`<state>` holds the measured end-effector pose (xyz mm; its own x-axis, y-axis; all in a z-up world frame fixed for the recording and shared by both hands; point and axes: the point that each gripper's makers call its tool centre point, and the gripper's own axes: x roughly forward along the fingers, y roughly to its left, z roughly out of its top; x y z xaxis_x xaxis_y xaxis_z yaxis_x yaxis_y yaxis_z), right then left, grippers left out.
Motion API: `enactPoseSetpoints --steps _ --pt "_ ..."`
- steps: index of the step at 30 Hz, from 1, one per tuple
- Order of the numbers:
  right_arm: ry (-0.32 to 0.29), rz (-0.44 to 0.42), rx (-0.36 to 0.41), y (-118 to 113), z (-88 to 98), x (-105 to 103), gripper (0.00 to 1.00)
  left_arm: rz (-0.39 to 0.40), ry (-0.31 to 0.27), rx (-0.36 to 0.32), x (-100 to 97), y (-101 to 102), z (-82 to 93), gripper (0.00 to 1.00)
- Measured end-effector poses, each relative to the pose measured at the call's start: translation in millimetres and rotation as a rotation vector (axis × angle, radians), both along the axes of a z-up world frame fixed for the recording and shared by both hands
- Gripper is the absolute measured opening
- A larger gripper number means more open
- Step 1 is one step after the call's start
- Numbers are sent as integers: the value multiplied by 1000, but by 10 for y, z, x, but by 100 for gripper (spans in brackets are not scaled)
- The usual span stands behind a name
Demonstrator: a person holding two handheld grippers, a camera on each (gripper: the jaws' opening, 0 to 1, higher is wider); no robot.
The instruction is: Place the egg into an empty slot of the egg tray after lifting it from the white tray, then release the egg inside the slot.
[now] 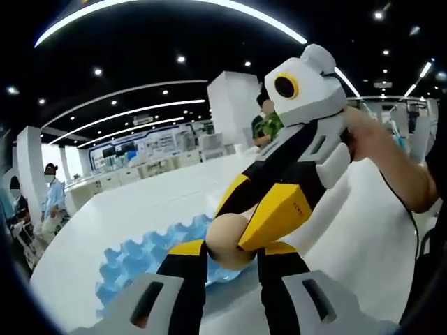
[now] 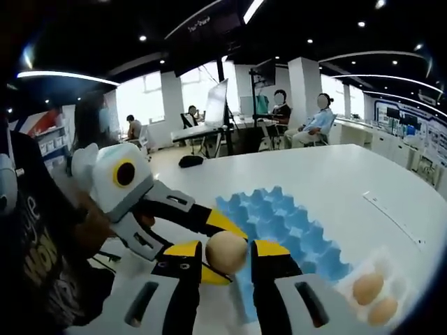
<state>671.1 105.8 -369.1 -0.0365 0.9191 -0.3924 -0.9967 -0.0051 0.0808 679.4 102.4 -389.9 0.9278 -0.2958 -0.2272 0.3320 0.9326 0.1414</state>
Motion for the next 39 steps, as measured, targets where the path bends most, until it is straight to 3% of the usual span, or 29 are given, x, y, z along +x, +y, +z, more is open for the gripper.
enactPoseSetpoints --steps 33,39 --pt "-41 -2 -1 6 26 41 31 204 -58 -27 -111 870 198 28" --pt "-42 2 -7 20 3 23 32 234 -62 -30 -50 1083 196 28"
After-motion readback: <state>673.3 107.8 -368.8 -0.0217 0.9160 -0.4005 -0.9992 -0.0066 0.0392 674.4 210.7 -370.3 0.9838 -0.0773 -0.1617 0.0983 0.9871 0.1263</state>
